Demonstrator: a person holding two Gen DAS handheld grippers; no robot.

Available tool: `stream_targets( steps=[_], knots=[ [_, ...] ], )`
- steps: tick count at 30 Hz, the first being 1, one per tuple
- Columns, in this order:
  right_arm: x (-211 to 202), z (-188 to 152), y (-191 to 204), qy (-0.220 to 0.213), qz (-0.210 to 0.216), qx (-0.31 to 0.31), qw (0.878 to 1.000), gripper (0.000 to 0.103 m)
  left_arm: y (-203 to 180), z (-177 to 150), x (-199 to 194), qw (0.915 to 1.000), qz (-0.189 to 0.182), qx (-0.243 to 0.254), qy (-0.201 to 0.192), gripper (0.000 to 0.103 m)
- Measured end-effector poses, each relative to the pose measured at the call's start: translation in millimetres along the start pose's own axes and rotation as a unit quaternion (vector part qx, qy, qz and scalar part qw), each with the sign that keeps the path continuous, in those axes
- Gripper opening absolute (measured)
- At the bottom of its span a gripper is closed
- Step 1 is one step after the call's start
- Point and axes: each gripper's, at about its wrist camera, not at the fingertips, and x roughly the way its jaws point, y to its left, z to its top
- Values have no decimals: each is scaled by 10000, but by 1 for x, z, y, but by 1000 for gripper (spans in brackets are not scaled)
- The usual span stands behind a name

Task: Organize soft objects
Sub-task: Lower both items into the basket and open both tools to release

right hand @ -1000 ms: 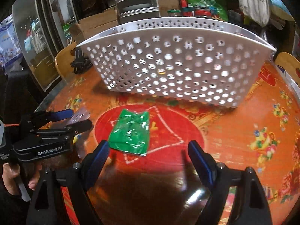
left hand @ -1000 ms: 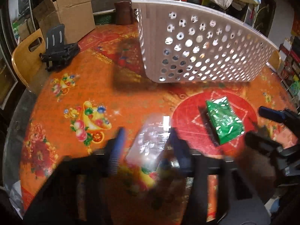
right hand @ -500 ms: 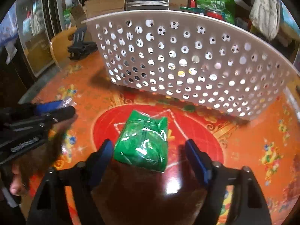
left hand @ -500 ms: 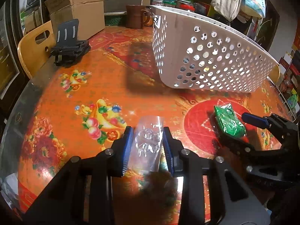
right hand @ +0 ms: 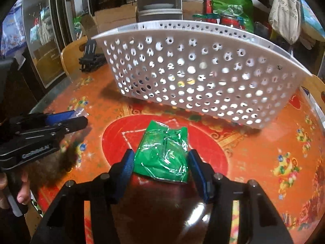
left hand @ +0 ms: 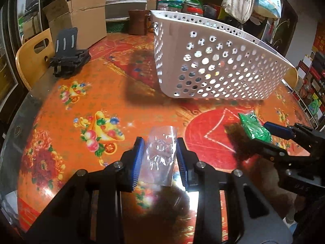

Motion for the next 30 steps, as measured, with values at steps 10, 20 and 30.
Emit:
stream_targets(
  steps=[10, 20, 30],
  knots=[
    [-48, -15, -24, -484, -44, 78, 9988, 54, -18, 2, -23, 9992, 78, 189, -331, 29],
    [-101, -10, -46, -1025, -93, 134, 9946, 54, -39, 18, -57, 9973, 23, 359, -640, 29],
    [-143, 35, -72, -1372, -242, 80, 9902, 54, -60, 66, -103, 9936, 48, 555, -979, 29]
  ],
)
